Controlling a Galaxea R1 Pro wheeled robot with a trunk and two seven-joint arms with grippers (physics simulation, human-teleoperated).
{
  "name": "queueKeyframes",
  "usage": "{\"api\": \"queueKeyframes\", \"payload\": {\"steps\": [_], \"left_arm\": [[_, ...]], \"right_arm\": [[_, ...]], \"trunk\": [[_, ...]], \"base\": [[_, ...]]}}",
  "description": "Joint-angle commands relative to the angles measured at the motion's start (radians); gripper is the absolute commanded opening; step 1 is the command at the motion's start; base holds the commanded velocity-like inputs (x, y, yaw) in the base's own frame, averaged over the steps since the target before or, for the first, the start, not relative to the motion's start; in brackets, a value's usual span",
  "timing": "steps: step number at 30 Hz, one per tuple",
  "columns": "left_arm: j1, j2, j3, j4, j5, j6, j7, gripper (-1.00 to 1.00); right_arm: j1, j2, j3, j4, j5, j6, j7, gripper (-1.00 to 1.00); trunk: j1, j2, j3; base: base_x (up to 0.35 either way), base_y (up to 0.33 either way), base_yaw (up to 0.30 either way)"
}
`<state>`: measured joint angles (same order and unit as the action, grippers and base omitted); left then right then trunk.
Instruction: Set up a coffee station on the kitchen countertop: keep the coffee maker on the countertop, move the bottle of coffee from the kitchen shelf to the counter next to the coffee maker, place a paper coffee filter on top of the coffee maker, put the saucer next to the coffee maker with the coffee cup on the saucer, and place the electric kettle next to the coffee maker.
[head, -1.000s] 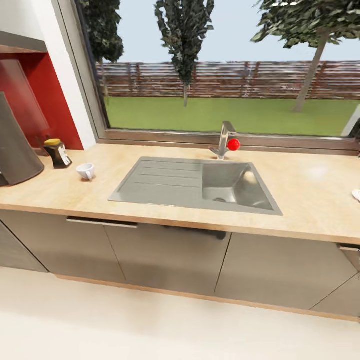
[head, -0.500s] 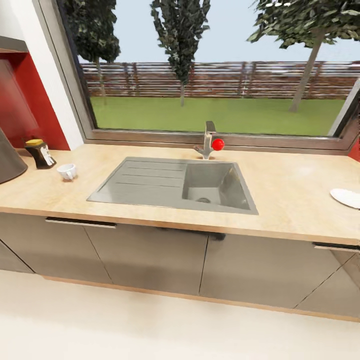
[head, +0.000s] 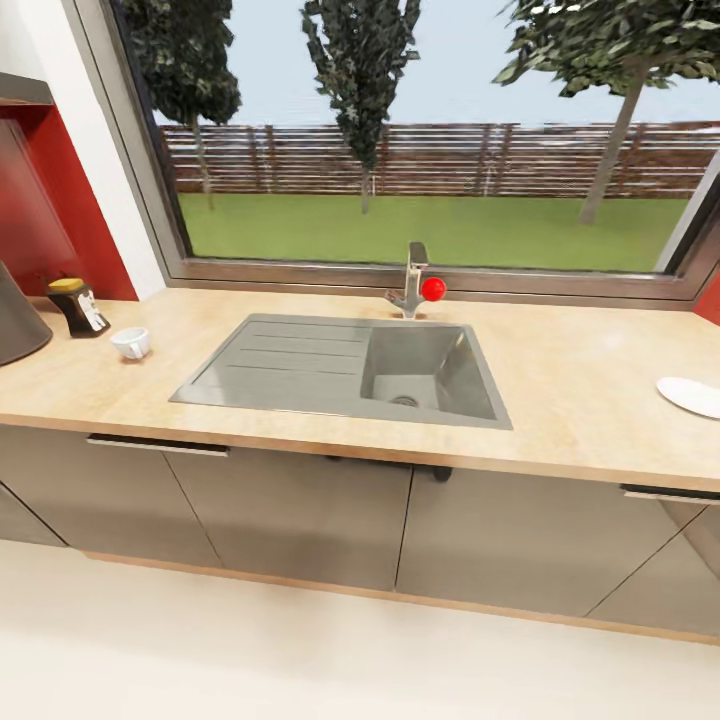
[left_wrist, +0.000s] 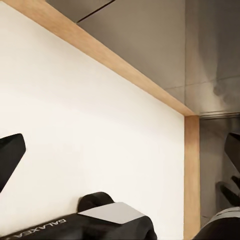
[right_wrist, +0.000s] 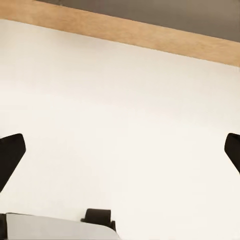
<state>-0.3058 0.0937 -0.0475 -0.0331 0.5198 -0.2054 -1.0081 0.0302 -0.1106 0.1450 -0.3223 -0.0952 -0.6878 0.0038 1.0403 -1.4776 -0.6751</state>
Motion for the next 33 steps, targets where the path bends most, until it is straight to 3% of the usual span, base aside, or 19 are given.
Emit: {"api": "queueKeyframes", "payload": {"steps": [1,2,5,6,8,16,25,33], "left_arm": [[0.0,0.001,-0.005,0.001,0.003,-0.006,-0.002,1.0],[0.0,0.001,-0.006,0.001,0.003,-0.006,-0.001,1.0],[0.0,0.002,-0.006,0.001,0.003,-0.006,-0.001,1.0],[0.001,0.003,-0.006,0.001,0.003,-0.006,0.0,1.0],[0.001,0.003,-0.007,0.0,0.003,-0.006,0.0,1.0],[0.001,0.001,-0.008,-0.001,0.003,-0.006,0.033,1.0],[0.001,-0.001,-0.009,-0.001,0.003,-0.007,0.055,1.0],[0.001,-0.002,-0.01,-0.001,0.003,-0.008,0.057,1.0]], "right_arm": [[-0.01,0.006,0.007,-0.001,-0.005,0.029,0.0,1.0],[-0.033,0.016,0.007,-0.002,0.003,0.109,0.0,1.0],[-0.069,0.025,0.007,-0.002,0.011,0.251,0.002,1.0],[-0.09,0.029,0.007,-0.003,0.014,0.353,0.004,1.0],[-0.101,0.03,0.007,-0.003,0.016,0.394,0.005,1.0],[-0.108,0.028,0.004,0.0,0.019,0.342,0.005,1.0],[-0.108,0.027,0.004,-0.001,0.018,0.334,0.005,1.0],[-0.108,0.028,0.004,-0.001,0.019,0.334,0.005,1.0]], "trunk": [[0.0,0.0,-0.001],[0.0,0.0,-0.001],[0.0,0.0,-0.001],[0.0,0.0,-0.001],[0.0,0.0,-0.001],[0.0,0.0,0.0],[0.0,0.0,0.003],[0.0,0.0,0.004]], "base": [[0.0,-0.001,0.0],[0.0,0.0,0.0],[0.0,0.0,0.0],[0.0,0.0,0.0],[0.0,-0.004,0.0],[0.0,-0.151,-0.077],[0.0,-0.136,-0.226],[0.0,-0.276,-0.052]]}}
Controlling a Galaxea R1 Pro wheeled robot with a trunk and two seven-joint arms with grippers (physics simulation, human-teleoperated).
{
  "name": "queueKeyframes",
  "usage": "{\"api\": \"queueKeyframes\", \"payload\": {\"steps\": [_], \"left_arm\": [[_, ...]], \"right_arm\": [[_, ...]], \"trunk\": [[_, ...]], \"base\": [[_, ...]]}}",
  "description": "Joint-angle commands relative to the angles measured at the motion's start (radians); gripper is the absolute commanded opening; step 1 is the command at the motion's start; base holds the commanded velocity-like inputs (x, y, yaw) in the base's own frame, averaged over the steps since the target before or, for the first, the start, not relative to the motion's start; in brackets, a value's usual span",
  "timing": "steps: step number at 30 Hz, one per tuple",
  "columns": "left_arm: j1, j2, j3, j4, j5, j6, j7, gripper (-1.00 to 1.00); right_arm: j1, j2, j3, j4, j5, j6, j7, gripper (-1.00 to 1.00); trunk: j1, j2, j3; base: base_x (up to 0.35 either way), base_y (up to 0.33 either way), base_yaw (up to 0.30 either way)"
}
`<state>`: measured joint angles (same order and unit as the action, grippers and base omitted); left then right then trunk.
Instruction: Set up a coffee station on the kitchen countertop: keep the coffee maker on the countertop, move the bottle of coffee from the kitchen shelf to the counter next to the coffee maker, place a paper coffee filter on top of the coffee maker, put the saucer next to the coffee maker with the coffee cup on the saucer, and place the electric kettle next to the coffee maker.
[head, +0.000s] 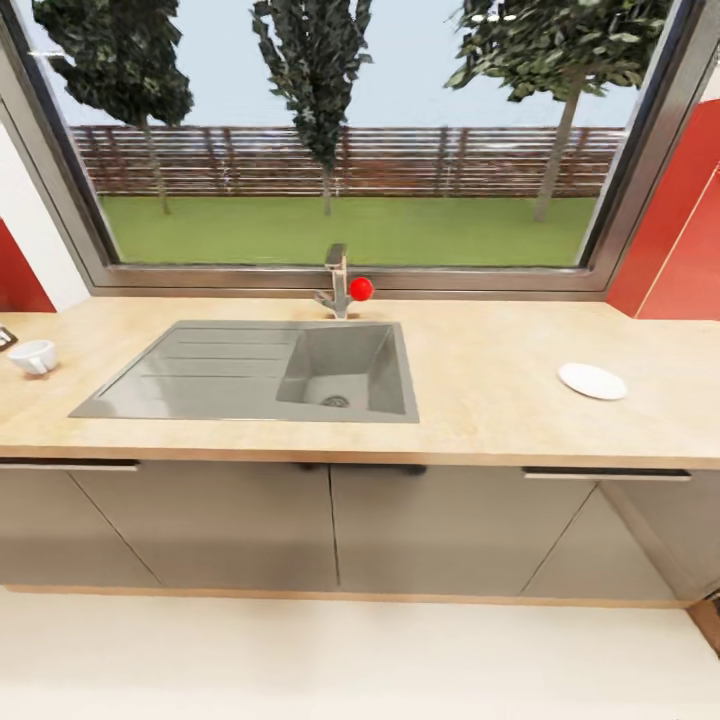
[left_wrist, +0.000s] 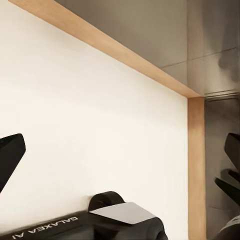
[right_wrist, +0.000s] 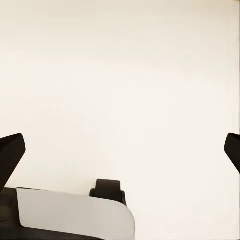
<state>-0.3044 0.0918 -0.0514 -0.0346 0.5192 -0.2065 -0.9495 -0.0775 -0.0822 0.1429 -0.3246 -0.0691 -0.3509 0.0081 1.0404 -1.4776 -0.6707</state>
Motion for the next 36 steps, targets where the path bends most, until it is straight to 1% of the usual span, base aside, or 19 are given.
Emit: {"api": "queueKeyframes", "payload": {"steps": [1,21,28,36], "left_arm": [[-0.001,0.0,-0.006,0.001,0.004,-0.006,-0.002,1.0],[-0.001,-0.001,-0.007,0.001,0.004,-0.007,-0.002,1.0],[-0.001,-0.001,-0.007,0.001,0.004,-0.007,-0.002,1.0],[-0.001,-0.001,-0.007,0.001,0.004,-0.007,-0.002,1.0]], "right_arm": [[-0.001,-0.001,0.006,0.001,-0.007,-0.003,0.001,1.0],[-0.001,-0.001,0.006,0.002,-0.007,-0.002,0.0,1.0],[-0.001,-0.001,0.006,0.002,-0.006,-0.002,0.001,1.0],[-0.001,-0.001,0.006,0.004,-0.006,-0.002,0.0,1.0]], "trunk": [[0.0,0.0,-0.001],[0.0,0.0,-0.001],[0.0,0.0,-0.001],[0.0,0.0,-0.001]], "base": [[0.0,-0.29,-0.01],[-0.008,-0.293,-0.002],[-0.092,-0.293,0.0],[-0.192,-0.292,0.0]]}}
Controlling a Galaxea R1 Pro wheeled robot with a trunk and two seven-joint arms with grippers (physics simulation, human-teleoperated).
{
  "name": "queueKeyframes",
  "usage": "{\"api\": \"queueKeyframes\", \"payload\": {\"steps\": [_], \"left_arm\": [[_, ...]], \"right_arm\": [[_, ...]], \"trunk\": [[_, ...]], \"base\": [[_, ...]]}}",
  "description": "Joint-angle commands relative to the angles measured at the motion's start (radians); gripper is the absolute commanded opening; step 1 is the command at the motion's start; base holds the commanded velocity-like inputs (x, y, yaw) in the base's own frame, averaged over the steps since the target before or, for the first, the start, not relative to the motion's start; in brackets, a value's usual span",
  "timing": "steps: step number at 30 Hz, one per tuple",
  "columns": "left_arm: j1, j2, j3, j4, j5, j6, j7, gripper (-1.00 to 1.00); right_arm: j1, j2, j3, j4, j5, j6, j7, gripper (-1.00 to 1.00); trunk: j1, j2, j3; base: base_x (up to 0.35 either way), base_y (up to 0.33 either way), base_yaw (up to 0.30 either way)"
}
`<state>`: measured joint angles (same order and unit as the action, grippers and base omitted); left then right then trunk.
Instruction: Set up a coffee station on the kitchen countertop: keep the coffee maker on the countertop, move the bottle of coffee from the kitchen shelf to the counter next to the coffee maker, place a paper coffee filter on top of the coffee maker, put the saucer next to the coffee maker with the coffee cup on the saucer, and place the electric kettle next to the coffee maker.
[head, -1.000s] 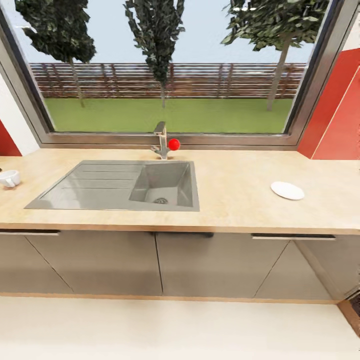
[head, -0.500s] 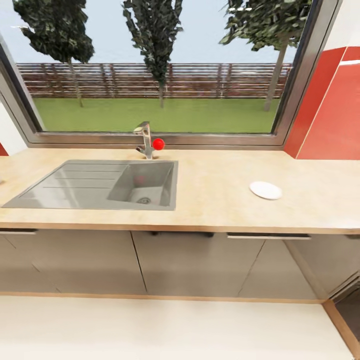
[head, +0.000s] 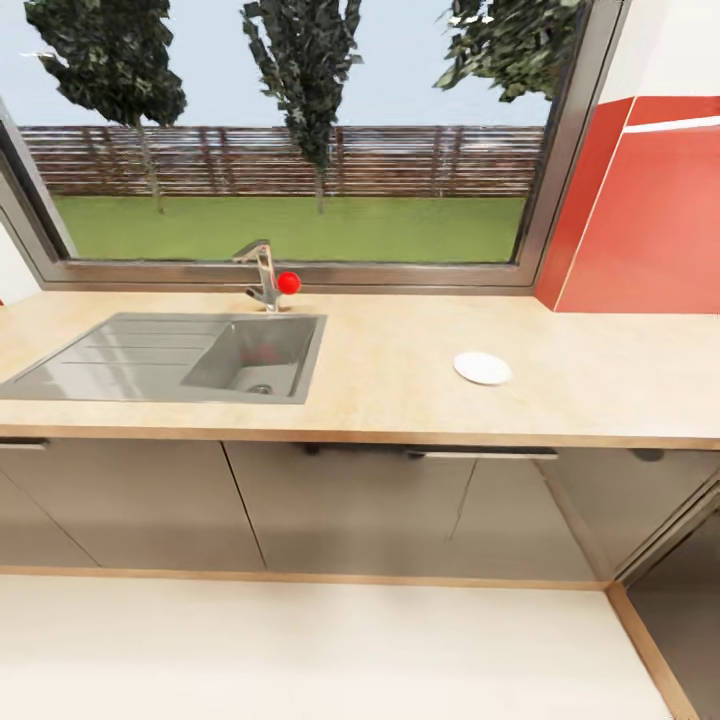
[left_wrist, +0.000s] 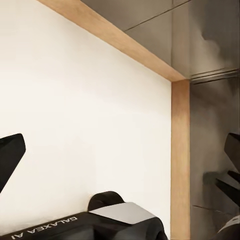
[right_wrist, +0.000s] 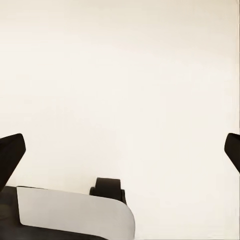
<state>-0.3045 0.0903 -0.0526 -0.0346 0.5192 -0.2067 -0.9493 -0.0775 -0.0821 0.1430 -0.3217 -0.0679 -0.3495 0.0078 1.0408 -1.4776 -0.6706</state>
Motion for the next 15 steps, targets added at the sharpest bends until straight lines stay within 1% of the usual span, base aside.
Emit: {"api": "queueKeyframes", "payload": {"steps": [1,9,15], "left_arm": [[-0.001,0.0,-0.006,0.001,0.004,-0.007,-0.002,1.0],[0.0,0.0,-0.006,0.001,0.004,-0.006,-0.002,1.0],[-0.001,0.0,-0.006,0.001,0.004,-0.005,-0.002,1.0]], "right_arm": [[-0.001,-0.001,0.006,0.001,-0.007,-0.003,0.001,1.0],[-0.001,-0.001,0.007,0.003,-0.007,-0.003,0.001,1.0],[-0.001,0.0,0.008,0.002,-0.007,-0.001,0.001,1.0]], "trunk": [[-0.001,0.0,-0.001],[-0.001,0.0,-0.001],[-0.001,0.0,-0.001]], "base": [[-0.232,-0.29,0.0],[-0.212,-0.289,0.0],[-0.133,-0.262,0.0]]}}
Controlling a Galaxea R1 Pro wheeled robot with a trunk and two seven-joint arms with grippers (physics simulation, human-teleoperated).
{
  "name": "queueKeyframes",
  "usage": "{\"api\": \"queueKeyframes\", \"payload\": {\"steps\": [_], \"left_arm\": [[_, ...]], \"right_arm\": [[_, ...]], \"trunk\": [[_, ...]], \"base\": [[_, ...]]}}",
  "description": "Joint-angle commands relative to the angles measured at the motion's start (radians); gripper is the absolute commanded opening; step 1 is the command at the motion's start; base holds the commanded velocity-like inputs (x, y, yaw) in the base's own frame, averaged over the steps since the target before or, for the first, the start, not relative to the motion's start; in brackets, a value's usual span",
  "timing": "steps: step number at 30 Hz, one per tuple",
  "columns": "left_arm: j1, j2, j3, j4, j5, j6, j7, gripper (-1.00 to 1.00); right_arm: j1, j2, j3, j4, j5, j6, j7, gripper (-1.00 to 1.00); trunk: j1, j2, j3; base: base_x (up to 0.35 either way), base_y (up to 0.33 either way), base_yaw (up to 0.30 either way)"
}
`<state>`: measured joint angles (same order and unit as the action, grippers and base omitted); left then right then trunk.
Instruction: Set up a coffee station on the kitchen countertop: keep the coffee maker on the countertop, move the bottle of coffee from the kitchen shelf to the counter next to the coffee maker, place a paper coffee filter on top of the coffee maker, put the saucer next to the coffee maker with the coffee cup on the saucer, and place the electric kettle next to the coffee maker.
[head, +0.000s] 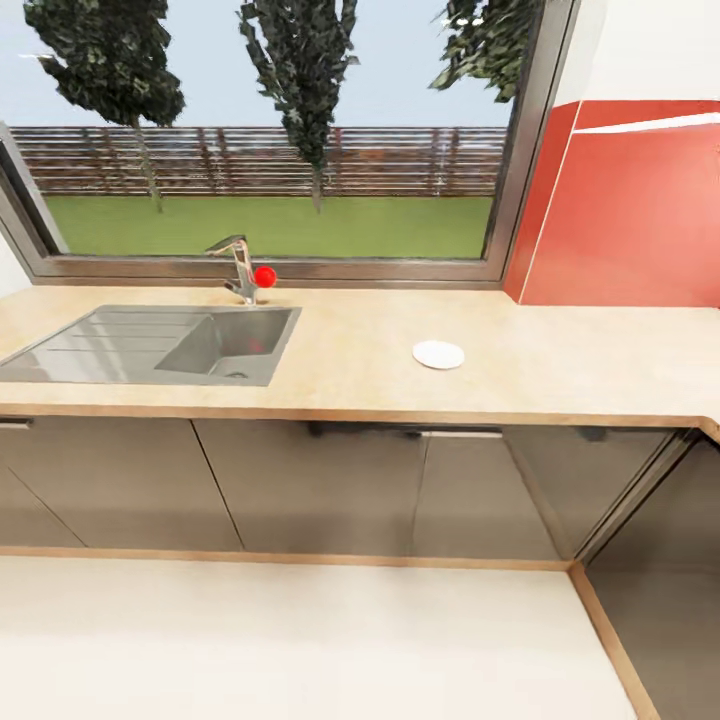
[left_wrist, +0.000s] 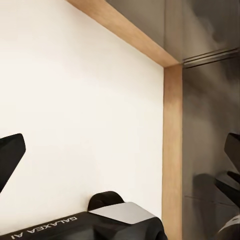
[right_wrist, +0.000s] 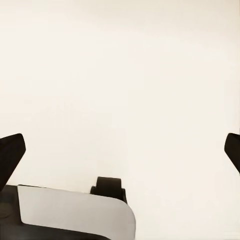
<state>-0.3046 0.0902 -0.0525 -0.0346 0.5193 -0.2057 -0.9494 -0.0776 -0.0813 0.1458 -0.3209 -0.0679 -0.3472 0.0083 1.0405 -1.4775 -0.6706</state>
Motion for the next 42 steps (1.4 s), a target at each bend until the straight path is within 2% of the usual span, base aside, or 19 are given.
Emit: {"api": "queueKeyframes", "payload": {"steps": [1,7,11,12,13,15,18,19,20,22,23,24,25,26,30,31,35,38,42], "left_arm": [[-0.001,0.0,-0.005,0.001,0.004,-0.006,-0.002,1.0],[-0.001,0.0,-0.004,0.001,0.004,-0.006,-0.002,1.0],[-0.001,0.001,-0.003,-0.002,0.004,-0.005,-0.004,1.0],[0.0,0.003,-0.003,-0.009,0.004,-0.003,-0.013,1.0],[-0.001,0.003,-0.004,-0.022,0.004,-0.001,-0.023,1.0],[-0.001,0.003,-0.005,-0.044,0.004,0.0,-0.035,1.0],[-0.001,0.003,-0.008,-0.125,0.003,0.002,-0.067,1.0],[-0.001,0.003,-0.008,-0.134,0.003,0.003,-0.07,1.0],[-0.001,0.003,-0.009,-0.154,0.002,0.004,-0.078,1.0],[-0.001,0.003,-0.01,-0.162,0.002,0.004,-0.086,1.0],[-0.001,0.029,-0.007,-0.218,0.002,0.028,-0.312,1.0],[-0.001,0.041,-0.007,-0.242,0.002,0.076,-0.38,1.0],[-0.001,0.058,-0.006,-0.315,0.002,0.164,-0.449,1.0],[-0.001,0.066,-0.005,-0.377,0.002,0.216,-0.474,1.0],[-0.001,0.074,-0.005,-0.524,0.002,0.322,-0.501,1.0],[-0.001,0.076,-0.005,-0.608,0.002,0.39,-0.507,1.0],[-0.001,0.077,-0.009,-0.773,0.002,0.534,-0.5,1.0],[-0.001,0.077,-0.01,-0.907,0.002,0.627,-0.456,1.0],[-0.001,0.077,-0.009,-1.114,0.003,0.756,-0.361,1.0]], "right_arm": [[-0.001,0.0,0.005,0.001,-0.007,-0.003,0.001,1.0],[-0.001,-0.001,0.006,0.0,-0.008,-0.004,0.003,1.0],[-0.001,-0.003,0.005,-0.004,-0.008,-0.004,0.035,1.0],[-0.001,-0.006,0.004,-0.041,-0.008,-0.004,0.109,1.0],[-0.001,-0.015,0.004,-0.079,-0.008,-0.002,0.149,1.0],[-0.001,-0.03,0.004,-0.125,-0.008,0.003,0.189,1.0],[-0.001,-0.059,0.004,-0.271,-0.008,0.076,0.286,1.0],[-0.001,-0.061,0.003,-0.291,-0.008,0.097,0.295,1.0],[-0.001,-0.067,0.002,-0.351,-0.008,0.188,0.315,1.0],[-0.001,-0.069,0.002,-0.38,-0.007,0.226,0.326,1.0],[0.0,-0.086,-0.005,-0.532,-0.012,0.281,0.369,1.0],[0.0,-0.096,-0.005,-0.598,-0.013,0.327,0.403,1.0],[0.0,-0.106,-0.008,-0.739,-0.014,0.455,0.474,1.0],[-0.001,-0.11,-0.022,-0.837,-0.014,0.556,0.518,1.0],[-0.006,-0.112,-0.087,-0.993,-0.014,0.726,0.603,1.0],[-0.012,-0.114,-0.111,-1.045,-0.013,0.777,0.643,1.0],[-0.066,-0.124,-0.14,-1.101,-0.012,0.844,0.69,1.0],[-0.125,-0.147,-0.15,-1.12,-0.012,0.913,0.709,1.0],[-0.224,-0.181,-0.157,-1.134,-0.014,1.025,0.739,1.0]], "trunk": [[0.0,-0.001,-0.001],[0.0,-0.001,-0.001],[0.0,-0.001,-0.001],[0.0,-0.001,-0.001],[0.0,-0.001,-0.001],[0.0,-0.001,-0.001],[0.0,-0.001,-0.001],[0.0,-0.001,-0.001],[0.0,-0.001,-0.001],[0.0,-0.001,-0.001],[0.0,-0.001,-0.001],[0.0,-0.001,-0.001],[0.0,-0.001,-0.001],[0.0,-0.001,-0.001],[0.0,-0.001,-0.001],[0.0,-0.001,-0.001],[0.0,-0.001,-0.001],[0.0,-0.001,-0.001],[0.0,-0.001,-0.001]], "base": [[-0.042,-0.102,0.0],[-0.019,-0.045,0.0],[-0.005,-0.013,0.0],[-0.001,-0.004,0.0],[-0.001,-0.002,0.0],[-0.001,-0.002,0.0],[0.0,0.0,0.0],[0.0,0.0,0.0],[0.0,0.0,0.0],[0.0,0.0,0.0],[0.0,0.0,0.0],[0.0,0.0,0.0],[0.0,0.0,0.0],[0.0,0.0,0.0],[0.0,0.0,0.0],[0.0,0.0,0.0],[0.0,0.0,0.0],[0.0,0.0,0.0],[0.0,0.0,0.0]]}}
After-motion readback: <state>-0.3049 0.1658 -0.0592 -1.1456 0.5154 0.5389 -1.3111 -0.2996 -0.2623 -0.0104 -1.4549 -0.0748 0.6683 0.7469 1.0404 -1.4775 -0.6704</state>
